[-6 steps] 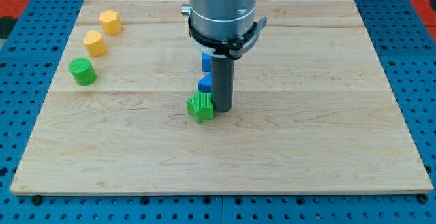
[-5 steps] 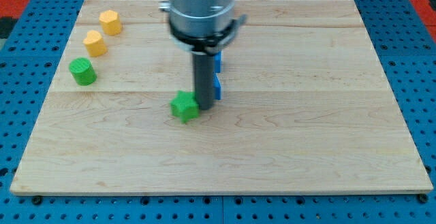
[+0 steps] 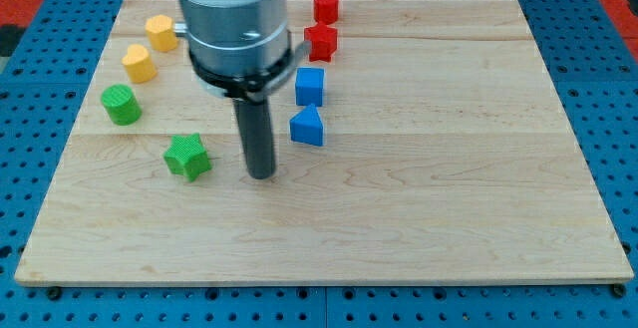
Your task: Push the green star to the bottom of the green circle
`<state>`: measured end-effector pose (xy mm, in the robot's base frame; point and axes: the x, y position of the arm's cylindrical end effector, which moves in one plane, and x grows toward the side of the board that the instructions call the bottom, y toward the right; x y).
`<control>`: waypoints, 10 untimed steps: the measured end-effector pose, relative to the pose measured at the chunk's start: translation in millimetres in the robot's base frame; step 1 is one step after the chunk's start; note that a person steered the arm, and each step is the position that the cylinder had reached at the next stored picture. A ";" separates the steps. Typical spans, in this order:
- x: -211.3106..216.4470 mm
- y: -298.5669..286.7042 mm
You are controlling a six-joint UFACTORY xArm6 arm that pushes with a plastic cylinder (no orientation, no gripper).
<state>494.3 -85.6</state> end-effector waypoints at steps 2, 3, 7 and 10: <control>-13.1 -78.3; -15.3 -88.7; -34.4 -112.7; 24.0 -52.8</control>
